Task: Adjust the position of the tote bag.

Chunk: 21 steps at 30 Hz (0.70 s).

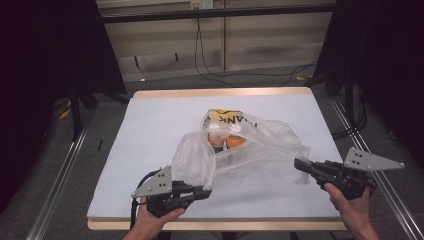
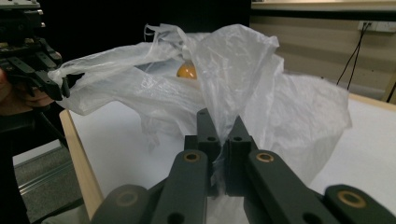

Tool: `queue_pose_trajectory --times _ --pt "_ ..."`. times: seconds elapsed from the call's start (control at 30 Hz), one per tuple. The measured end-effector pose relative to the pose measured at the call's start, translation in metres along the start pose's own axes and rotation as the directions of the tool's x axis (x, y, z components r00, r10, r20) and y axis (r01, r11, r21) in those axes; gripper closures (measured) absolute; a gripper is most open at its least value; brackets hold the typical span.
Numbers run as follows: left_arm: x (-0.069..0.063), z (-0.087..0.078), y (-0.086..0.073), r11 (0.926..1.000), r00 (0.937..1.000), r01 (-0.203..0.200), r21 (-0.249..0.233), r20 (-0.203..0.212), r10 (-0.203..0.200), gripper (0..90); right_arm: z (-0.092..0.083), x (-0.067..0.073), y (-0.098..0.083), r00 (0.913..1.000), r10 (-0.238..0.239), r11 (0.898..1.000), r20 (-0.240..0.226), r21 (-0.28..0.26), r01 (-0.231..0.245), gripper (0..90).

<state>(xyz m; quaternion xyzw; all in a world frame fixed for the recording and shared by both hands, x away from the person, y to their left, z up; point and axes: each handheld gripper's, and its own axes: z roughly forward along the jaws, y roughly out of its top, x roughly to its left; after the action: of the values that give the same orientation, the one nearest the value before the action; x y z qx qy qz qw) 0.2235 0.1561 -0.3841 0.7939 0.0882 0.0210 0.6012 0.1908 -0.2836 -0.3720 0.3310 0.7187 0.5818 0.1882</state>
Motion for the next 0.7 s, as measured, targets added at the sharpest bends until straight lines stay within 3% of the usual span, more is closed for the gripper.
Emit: queue_pose_trajectory --times 0.33,0.7 --pt "0.012 -0.015 0.025 0.9973 0.9978 -0.045 -0.059 -0.051 0.042 86.5 0.01 -0.003 0.02 0.9992 -0.037 0.999 -0.017 -0.033 0.036 87.9" --pt "0.025 -0.032 0.042 0.9903 0.9927 -0.049 -0.13 -0.116 0.034 86.5 0.009 -0.01 0.046 0.999 -0.038 0.993 -0.022 -0.112 0.035 87.5"
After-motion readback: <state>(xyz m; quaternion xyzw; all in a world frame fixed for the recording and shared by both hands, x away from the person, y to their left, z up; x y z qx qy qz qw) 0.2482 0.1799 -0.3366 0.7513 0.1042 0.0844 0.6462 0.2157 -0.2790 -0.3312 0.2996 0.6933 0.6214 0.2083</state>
